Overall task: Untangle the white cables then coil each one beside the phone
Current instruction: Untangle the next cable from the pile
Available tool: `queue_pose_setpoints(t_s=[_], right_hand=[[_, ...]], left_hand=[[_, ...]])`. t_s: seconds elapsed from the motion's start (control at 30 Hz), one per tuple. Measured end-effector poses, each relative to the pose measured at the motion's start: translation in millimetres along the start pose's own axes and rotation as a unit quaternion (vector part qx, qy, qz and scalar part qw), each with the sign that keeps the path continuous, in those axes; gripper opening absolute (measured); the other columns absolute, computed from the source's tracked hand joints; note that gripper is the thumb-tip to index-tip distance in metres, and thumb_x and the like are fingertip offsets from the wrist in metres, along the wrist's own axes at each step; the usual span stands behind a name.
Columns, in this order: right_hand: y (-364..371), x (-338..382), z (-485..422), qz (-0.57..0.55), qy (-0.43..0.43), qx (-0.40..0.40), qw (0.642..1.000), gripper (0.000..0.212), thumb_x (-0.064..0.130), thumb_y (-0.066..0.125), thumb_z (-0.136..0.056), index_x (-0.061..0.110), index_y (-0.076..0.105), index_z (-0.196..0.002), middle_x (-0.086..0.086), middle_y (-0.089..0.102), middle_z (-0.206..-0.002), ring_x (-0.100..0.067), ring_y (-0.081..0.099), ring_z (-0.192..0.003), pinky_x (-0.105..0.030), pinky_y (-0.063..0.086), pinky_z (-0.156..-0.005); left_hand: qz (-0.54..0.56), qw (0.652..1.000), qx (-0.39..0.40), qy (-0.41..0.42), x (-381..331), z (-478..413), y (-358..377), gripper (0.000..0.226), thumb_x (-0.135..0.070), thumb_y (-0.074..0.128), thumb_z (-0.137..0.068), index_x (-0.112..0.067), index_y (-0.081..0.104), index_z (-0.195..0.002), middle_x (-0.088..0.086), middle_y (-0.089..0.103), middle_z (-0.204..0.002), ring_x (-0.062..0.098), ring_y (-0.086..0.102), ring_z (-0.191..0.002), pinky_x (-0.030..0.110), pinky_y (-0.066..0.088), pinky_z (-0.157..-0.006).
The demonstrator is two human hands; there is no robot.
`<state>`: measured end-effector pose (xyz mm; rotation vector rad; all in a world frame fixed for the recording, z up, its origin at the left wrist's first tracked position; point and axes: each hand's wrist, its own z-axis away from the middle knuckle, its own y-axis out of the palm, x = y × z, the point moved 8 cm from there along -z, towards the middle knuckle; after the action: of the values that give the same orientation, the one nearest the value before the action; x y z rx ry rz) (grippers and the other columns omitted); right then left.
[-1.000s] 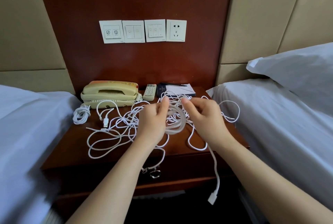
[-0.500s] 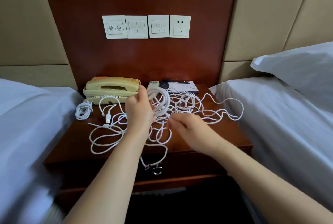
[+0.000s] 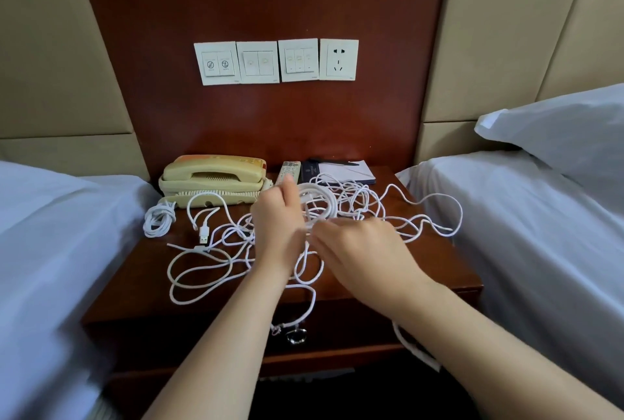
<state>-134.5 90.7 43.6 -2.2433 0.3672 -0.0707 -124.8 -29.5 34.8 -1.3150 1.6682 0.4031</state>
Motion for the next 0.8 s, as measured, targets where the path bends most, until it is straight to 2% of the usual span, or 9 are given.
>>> queue_pose_setpoints(t_s=[0.1,0.2,0.3,0.37,0.47,0.57,0.63,0.73,0.8], right_hand=[[-14,-22,1,-0.025,0.020,-0.028,0.999,0.037,0.037,0.042,-0.088,0.015,0.055,-0.061,0.002,0.054,-0.052,-0.024,0.051,-0.041,-0.023,0.025,-0.039],[-23,-45,2,-0.049,0.054,-0.048,0.996,0.037,0.043,0.048,-0.084,0.019,0.049,-0.056,0.006,0.045,-0.050,-0.021,0.047,-0.044,-0.029,0.033,-0.039],[-29,-67,3,-0.094,0.090,-0.052,0.990,0.039,0.052,0.050,-0.081,0.024,0.044,-0.054,0.010,0.034,-0.047,-0.017,0.041,-0.047,-0.028,0.030,-0.045],[-24,-78,5,-0.116,0.107,-0.039,0.987,0.041,0.059,0.047,-0.078,0.026,0.044,-0.054,0.010,0.037,-0.045,-0.015,0.041,-0.048,-0.027,0.027,-0.047],[-12,-91,10,-0.147,0.126,-0.006,0.981,0.052,0.065,0.047,-0.073,0.017,0.057,-0.056,0.004,0.050,-0.050,-0.015,0.045,-0.050,-0.030,0.029,-0.048],[-13,-95,13,-0.200,0.127,0.004,0.972,0.051,0.054,0.065,-0.075,0.009,0.053,-0.054,0.001,0.044,-0.048,-0.016,0.036,-0.048,-0.033,0.027,-0.048],[-11,-95,14,-0.276,0.138,0.028,0.951,0.051,0.045,0.071,-0.076,0.004,0.051,-0.054,0.005,0.038,-0.047,-0.009,0.031,-0.048,-0.025,0.025,-0.048],[-2,-91,17,-0.420,0.171,0.087,0.887,0.044,0.036,0.070,-0.075,0.006,0.047,-0.052,0.011,0.034,-0.045,-0.004,0.028,-0.046,-0.012,0.023,-0.046],[3,-86,18,-0.469,0.177,0.112,0.858,0.044,0.032,0.066,-0.083,0.007,0.046,-0.053,0.012,0.034,-0.046,-0.002,0.027,-0.045,-0.010,0.023,-0.046]], left_hand=[[-0.035,0.996,0.065,0.055,-12,6,17,0.054,-0.025,0.032,-0.102,-0.010,0.034,-0.051,0.005,0.038,-0.046,0.019,0.043,-0.048,0.035,0.029,-0.052],[-0.085,0.983,0.149,0.068,-17,13,38,0.053,-0.025,0.028,-0.102,-0.013,0.034,-0.051,0.004,0.037,-0.048,0.015,0.038,-0.049,0.037,0.020,-0.054],[-0.112,0.973,0.174,0.100,-29,18,46,0.054,-0.027,0.027,-0.103,-0.015,0.035,-0.051,0.000,0.036,-0.048,0.012,0.036,-0.048,0.034,0.018,-0.051],[-0.124,0.966,0.196,0.118,-31,22,50,0.052,-0.029,0.026,-0.103,-0.015,0.038,-0.054,0.000,0.037,-0.051,0.016,0.040,-0.052,0.034,0.021,-0.054],[-0.137,0.954,0.234,0.127,-29,27,57,0.050,-0.031,0.027,-0.102,-0.012,0.043,-0.058,0.002,0.042,-0.054,0.027,0.049,-0.062,0.037,0.031,-0.060],[-0.113,0.948,0.274,0.117,-30,32,60,0.052,-0.030,0.030,-0.102,-0.016,0.040,-0.054,0.001,0.041,-0.053,0.017,0.042,-0.055,0.034,0.026,-0.057],[-0.076,0.944,0.303,0.102,-30,34,60,0.052,-0.029,0.032,-0.102,-0.015,0.040,-0.053,0.000,0.040,-0.052,0.015,0.040,-0.053,0.033,0.027,-0.058],[-0.031,0.935,0.345,0.082,-28,40,60,0.052,-0.030,0.032,-0.102,-0.015,0.045,-0.054,0.001,0.045,-0.054,0.015,0.043,-0.054,0.035,0.038,-0.063],[0.007,0.932,0.355,0.070,-28,42,58,0.055,-0.033,0.031,-0.101,-0.005,0.052,-0.059,0.006,0.049,-0.057,0.017,0.045,-0.055,0.039,0.042,-0.066]])
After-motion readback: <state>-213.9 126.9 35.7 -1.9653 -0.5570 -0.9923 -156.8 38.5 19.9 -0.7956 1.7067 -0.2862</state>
